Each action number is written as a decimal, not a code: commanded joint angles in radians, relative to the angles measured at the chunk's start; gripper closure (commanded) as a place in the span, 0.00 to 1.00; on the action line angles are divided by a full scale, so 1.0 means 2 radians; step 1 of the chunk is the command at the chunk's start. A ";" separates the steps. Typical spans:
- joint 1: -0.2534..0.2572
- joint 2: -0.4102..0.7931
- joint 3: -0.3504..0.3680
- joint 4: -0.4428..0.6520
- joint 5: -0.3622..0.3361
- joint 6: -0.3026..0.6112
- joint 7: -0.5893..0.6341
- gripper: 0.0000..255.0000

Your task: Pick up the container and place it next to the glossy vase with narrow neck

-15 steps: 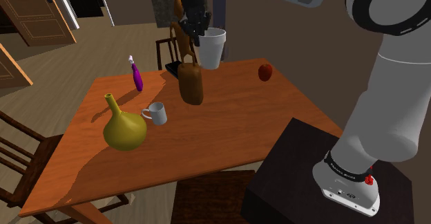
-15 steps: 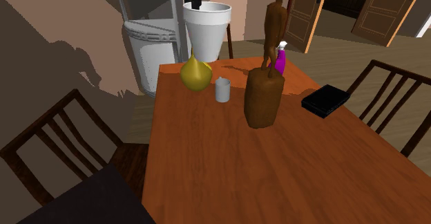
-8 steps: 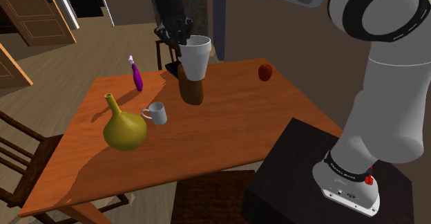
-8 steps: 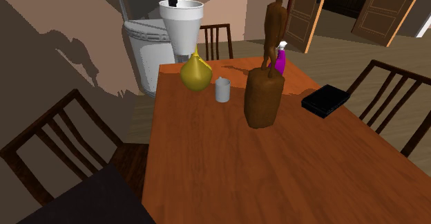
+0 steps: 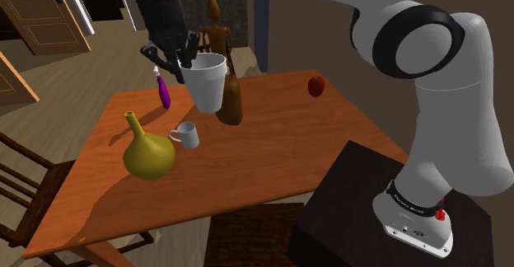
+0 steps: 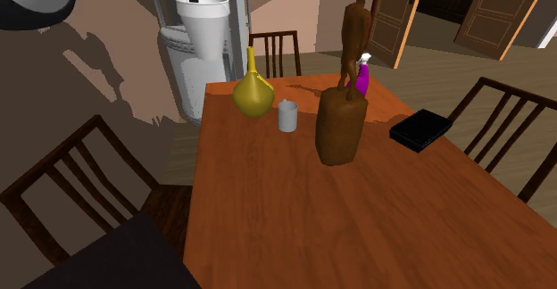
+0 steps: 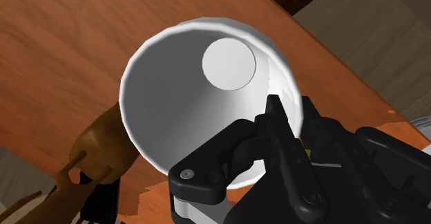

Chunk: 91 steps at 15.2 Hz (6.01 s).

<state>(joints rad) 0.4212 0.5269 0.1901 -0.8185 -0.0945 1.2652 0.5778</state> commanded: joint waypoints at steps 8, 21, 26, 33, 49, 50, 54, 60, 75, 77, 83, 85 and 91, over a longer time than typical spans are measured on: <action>-0.005 -0.035 0.003 -0.112 0.006 0.077 0.009 1.00; -0.015 -0.064 0.003 -0.246 0.012 0.182 0.009 1.00; -0.017 -0.067 0.002 -0.283 0.012 0.216 0.010 1.00; -0.018 -0.064 0.001 -0.327 0.011 0.262 0.011 1.00; -0.019 -0.038 -0.002 -0.396 0.005 0.358 0.015 1.00; -0.019 -0.035 -0.002 -0.399 0.004 0.363 0.015 1.00; -0.018 -0.025 -0.003 -0.411 0.002 0.385 0.017 1.00; -0.017 -0.006 -0.005 -0.424 -0.003 0.417 0.019 1.00; -0.015 0.022 -0.009 -0.435 -0.008 0.456 0.022 1.00; -0.015 0.022 -0.009 -0.435 -0.008 0.456 0.022 0.00; -0.015 0.014 -0.008 -0.430 -0.007 0.443 0.021 0.00; -0.016 -0.001 -0.006 -0.418 -0.003 0.416 0.019 0.00; -0.016 -0.006 -0.005 -0.412 -0.002 0.405 0.018 0.00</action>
<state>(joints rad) 0.3885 0.5160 0.1799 -1.6422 -0.0985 2.0758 0.6148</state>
